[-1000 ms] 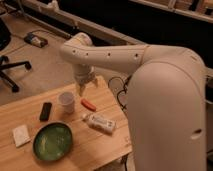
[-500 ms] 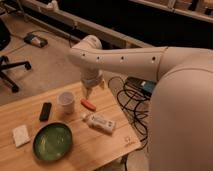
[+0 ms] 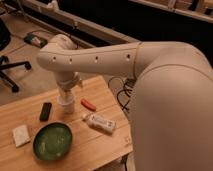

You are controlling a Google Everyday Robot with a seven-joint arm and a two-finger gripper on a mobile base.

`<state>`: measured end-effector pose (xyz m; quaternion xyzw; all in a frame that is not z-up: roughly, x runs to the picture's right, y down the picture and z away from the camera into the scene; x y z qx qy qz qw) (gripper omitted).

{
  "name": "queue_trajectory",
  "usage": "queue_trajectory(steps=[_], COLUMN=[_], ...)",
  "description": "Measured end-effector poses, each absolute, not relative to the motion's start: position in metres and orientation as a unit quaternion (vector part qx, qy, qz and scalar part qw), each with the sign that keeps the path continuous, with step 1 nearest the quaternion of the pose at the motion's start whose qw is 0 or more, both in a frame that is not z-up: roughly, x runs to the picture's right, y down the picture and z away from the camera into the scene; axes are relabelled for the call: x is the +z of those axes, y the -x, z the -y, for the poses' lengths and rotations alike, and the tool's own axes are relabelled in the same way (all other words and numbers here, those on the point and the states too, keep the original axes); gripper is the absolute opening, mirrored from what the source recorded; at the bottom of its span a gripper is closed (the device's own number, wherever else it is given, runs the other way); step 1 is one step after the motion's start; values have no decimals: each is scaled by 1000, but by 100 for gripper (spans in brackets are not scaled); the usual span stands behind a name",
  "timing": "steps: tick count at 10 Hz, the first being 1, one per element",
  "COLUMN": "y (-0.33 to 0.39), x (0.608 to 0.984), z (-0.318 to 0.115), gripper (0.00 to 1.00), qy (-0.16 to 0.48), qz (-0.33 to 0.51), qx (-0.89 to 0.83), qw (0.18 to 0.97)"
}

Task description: Move the arm in a circular motion

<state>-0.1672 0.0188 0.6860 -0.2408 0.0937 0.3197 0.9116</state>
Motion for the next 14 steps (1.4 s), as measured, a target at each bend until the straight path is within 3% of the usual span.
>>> queue_trajectory(steps=[5, 10, 14], y=[178, 84, 17], x=[668, 640, 666], z=[-58, -118, -86], gripper=[65, 65, 65], qy=[267, 305, 296], qz=[-98, -164, -223], qx=[280, 300, 365], qw=[917, 889, 854])
